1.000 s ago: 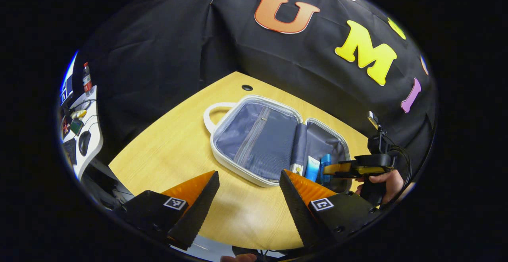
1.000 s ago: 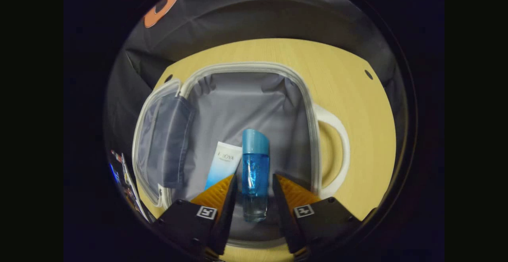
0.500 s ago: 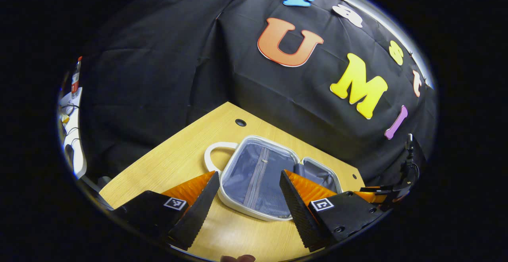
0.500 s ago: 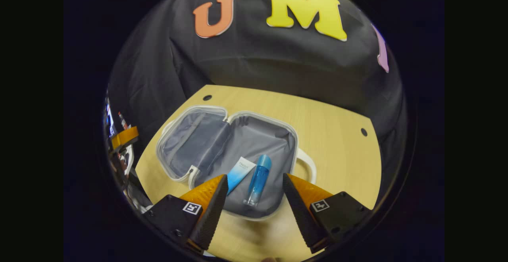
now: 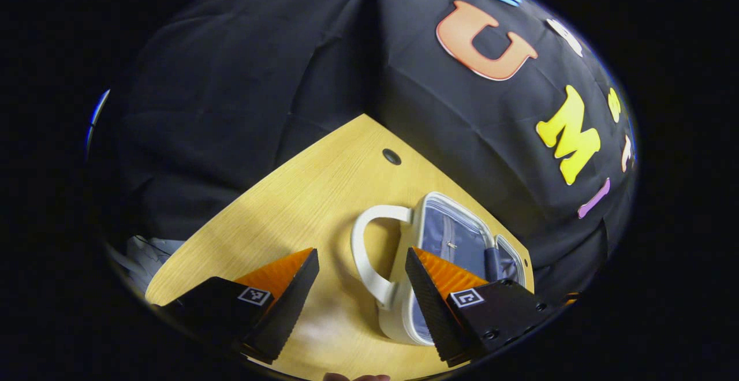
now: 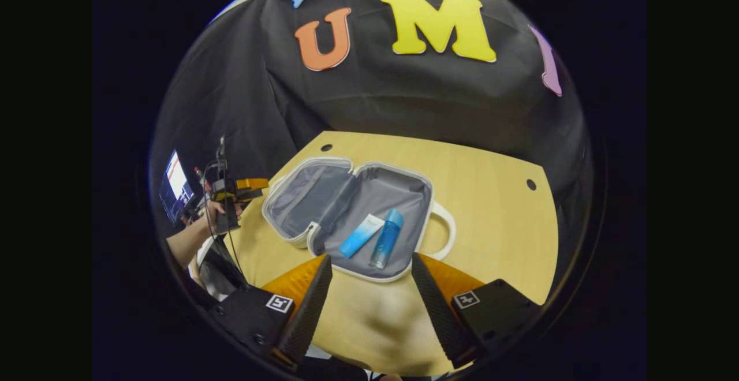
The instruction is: First open the suitcase, pack the skin care products into it, and then close the suitcase.
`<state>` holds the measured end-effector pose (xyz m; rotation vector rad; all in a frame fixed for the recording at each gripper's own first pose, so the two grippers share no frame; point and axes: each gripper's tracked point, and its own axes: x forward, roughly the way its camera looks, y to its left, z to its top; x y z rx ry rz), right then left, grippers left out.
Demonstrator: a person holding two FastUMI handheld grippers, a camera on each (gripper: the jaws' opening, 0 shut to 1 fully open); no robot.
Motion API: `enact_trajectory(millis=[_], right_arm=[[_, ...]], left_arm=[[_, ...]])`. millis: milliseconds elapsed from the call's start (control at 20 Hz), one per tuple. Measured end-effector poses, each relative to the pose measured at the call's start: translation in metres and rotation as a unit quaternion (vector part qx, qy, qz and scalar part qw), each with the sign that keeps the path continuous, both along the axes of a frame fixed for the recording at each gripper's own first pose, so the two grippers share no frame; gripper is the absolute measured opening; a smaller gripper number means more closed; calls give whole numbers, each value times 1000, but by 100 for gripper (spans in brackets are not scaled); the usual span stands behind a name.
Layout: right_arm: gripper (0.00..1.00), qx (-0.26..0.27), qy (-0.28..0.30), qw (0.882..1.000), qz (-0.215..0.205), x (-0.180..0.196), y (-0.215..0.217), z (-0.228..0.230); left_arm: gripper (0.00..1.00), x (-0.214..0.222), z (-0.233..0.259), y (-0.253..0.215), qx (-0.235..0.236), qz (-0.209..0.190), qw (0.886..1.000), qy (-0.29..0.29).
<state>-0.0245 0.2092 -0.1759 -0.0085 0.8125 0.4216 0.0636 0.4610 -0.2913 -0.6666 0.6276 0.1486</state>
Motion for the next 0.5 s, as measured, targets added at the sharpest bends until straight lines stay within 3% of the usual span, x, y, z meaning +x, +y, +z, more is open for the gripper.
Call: enact_trajectory(millis=[200, 250, 300, 400, 450, 500], right_arm=[[82, -24, -21, 999, -7, 5, -14, 6], [77, -24, -19, 1000, -4, 4, -11, 4], [82, -21, -16, 1000, -4, 2, -10, 4], [82, -20, -13, 1000, -4, 1, -8, 3], [82, -31, -18, 999, 1, 1, -10, 3], [82, -36, -27, 999, 13, 2, -7, 5]], left_arm=[[95, 16, -15, 3, -22, 6, 1000, 12], [100, 18, -19, 1, -27, 4, 1000, 16], [86, 18, -22, -1, -25, 2, 999, 23], [74, 19, -29, -4, -24, -1, 999, 35], [82, 23, -27, -8, -32, 1, 999, 32], [68, 26, -26, -10, -42, 7, 999, 29]])
